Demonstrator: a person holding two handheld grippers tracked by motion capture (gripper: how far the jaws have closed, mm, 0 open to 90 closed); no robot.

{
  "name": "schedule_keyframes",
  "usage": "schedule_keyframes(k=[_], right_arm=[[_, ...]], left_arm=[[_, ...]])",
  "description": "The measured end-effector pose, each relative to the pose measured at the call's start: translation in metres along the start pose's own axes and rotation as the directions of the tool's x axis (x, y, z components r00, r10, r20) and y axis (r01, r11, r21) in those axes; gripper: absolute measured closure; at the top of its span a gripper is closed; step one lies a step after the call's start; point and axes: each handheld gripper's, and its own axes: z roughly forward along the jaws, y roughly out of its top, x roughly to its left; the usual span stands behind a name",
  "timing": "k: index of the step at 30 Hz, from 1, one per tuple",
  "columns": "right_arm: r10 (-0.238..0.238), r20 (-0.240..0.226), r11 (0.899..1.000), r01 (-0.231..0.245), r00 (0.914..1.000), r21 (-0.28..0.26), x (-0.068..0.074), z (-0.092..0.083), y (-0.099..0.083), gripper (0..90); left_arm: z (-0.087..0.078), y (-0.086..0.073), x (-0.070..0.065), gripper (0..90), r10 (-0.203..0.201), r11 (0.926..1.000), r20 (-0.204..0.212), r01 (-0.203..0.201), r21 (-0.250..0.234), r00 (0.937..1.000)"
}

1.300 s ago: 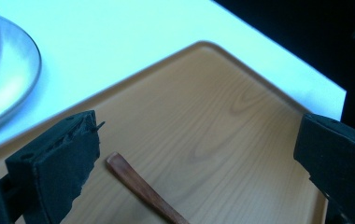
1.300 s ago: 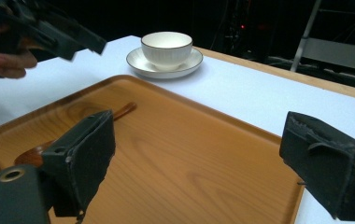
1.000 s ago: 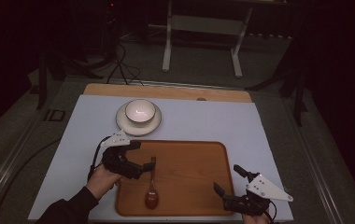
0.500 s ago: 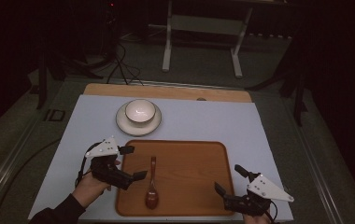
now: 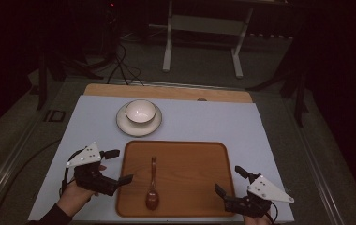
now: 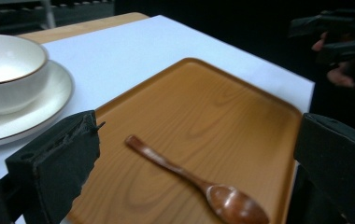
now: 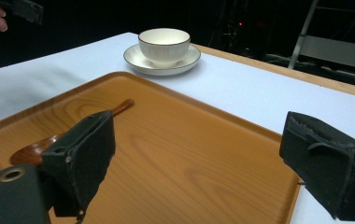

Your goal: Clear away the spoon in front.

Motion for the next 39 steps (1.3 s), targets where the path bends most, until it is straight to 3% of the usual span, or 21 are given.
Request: schedule_keyframes(k=[7,9,14,22,32,39], right_arm=[[-0.004,0.002,1.000,0.004,1.0000,0.004,0.000,0.001,-0.001,10.6],[-0.007,0.002,1.000,0.007,1.0000,0.006,0.001,0.001,-0.001,10.6],[-0.008,0.004,1.000,0.008,1.0000,0.008,0.000,0.001,-0.002,10.6],[0.007,0.010,1.000,-0.007,0.9999,0.020,-0.003,0.002,-0.004,10.6],[0.012,0.024,0.999,-0.013,0.9996,0.043,-0.005,0.005,-0.008,10.7],[0.009,0.035,0.998,-0.011,0.9993,0.063,-0.006,0.009,-0.011,10.8]], left_arm=[[-0.009,-0.014,0.007,0.0,0.000,0.9999,-0.046,0.000,0.013,0.9990],[-0.011,-0.019,0.009,0.0,0.005,1.0000,-0.038,-0.006,-0.007,0.9993],[-0.011,-0.030,0.013,0.0,-0.004,1.0000,-0.017,0.004,-0.001,0.9999],[-0.011,-0.042,0.016,0.0,0.004,1.0000,-0.028,-0.004,-0.007,0.9996],[-0.006,-0.053,0.017,0.0,-0.042,0.9991,-0.009,0.042,0.005,0.9991],[-0.002,-0.056,0.019,0.0,-0.053,0.9986,-0.030,0.053,-0.002,0.9981]])
